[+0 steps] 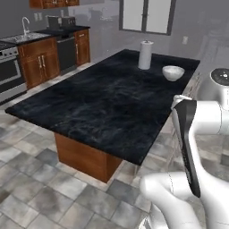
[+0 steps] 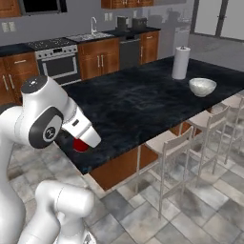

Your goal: Open the fridge, grab two sodas, and place both sodas inside the bowl with ice on the dining counter.

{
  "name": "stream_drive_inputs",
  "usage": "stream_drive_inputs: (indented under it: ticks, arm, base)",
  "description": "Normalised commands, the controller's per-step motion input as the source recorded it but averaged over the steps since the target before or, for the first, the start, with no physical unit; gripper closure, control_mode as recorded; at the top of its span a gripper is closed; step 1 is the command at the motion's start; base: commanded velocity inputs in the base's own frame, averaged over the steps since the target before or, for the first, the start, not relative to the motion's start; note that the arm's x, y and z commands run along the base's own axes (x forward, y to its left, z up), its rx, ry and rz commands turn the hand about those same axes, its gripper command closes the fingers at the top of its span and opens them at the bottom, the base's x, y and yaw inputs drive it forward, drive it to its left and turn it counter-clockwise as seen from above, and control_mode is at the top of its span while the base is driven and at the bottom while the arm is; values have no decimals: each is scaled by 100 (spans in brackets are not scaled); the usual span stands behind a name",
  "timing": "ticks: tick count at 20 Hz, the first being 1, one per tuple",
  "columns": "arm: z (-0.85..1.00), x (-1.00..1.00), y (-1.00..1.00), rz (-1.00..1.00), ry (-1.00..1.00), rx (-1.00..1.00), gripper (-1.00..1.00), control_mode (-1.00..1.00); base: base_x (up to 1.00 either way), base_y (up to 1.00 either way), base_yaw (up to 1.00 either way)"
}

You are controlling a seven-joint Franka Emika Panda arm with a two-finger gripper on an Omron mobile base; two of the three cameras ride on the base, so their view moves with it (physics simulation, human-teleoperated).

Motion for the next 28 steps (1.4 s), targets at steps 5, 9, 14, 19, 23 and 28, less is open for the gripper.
stream_drive_inputs:
  ticks: [5,9,14,19,23,28]
  arm:
    - [0,0,0,0,0,0,100,100]
    - [0,0,0,0,0,0,100,100]
    - [0,0,0,0,0,0,100,100]
    - [0,0,0,0,0,0,100,100]
    - [0,0,0,0,0,0,100,100]
    - [0,0,0,0,0,0,100,100]
  base:
    - [58,-100,18]
    - [58,-100,19]
    - [55,-100,20]
    - [49,-98,22]
    - [41,-89,27]
    - [36,-77,32]
